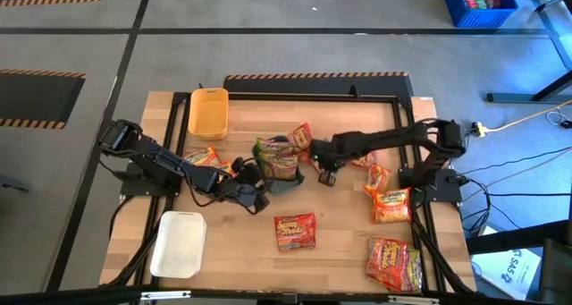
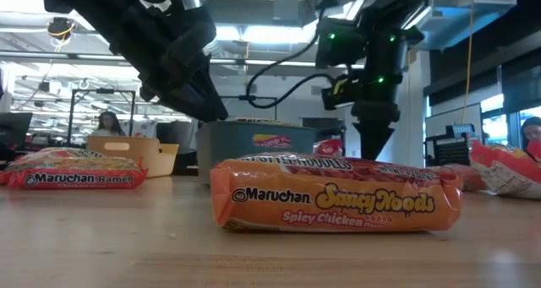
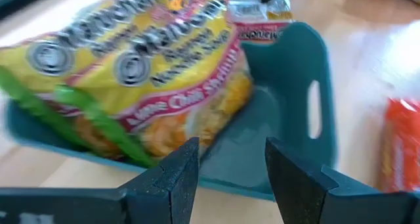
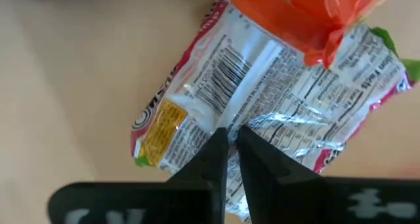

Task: Sort Maruchan noodles
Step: Move the green noodle pack to the center of the table

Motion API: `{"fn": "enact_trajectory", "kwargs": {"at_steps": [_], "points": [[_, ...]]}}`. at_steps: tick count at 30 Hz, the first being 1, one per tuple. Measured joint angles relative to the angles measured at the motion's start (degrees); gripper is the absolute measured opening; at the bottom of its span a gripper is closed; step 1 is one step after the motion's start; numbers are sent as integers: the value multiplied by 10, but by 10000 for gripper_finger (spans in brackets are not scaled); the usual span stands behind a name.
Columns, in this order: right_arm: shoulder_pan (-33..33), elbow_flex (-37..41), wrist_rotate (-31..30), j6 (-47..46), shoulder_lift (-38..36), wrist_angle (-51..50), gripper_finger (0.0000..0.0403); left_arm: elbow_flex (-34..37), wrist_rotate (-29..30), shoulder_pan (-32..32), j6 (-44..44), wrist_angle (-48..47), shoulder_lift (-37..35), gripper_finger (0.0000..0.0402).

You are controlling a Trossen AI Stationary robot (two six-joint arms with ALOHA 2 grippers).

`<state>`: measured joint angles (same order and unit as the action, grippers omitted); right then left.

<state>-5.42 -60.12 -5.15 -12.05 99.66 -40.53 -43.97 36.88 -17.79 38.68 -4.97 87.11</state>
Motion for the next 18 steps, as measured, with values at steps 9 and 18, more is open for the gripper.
{"fn": "enact_trajectory", "kwargs": {"at_steps": [9,18], "points": [[83,2,21,-41,-17,-1,30,-1,-16,-31,-18,-5,-17,167],[201,0,26,-43,-33,13,30,-2,-23,-84,-46,123,-31,167]]}}
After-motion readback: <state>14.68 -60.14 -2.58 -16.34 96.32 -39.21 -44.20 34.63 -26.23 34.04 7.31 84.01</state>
